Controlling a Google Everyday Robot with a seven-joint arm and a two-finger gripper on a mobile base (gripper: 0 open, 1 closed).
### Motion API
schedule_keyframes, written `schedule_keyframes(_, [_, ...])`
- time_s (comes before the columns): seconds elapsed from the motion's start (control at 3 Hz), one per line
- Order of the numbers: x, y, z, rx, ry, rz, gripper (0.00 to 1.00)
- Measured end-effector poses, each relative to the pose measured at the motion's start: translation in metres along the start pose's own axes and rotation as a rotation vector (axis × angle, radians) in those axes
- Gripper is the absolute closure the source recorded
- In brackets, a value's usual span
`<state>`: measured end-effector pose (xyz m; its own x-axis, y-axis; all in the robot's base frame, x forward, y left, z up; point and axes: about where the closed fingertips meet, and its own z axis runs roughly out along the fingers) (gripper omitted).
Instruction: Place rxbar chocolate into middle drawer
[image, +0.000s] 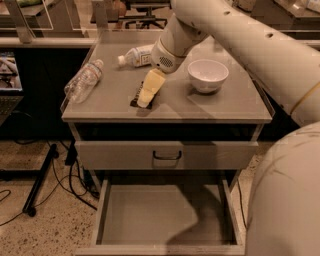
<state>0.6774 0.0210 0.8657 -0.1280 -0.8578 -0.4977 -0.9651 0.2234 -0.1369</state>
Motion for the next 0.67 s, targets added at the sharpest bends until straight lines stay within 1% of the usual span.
schedule_keyframes(0.33, [0.013, 0.006, -0.004, 0.05, 0.019, 0.052, 0.0])
schedule_keyframes(0.67, [0.023, 0.011, -0.002, 0.137, 0.028, 0.092, 0.0])
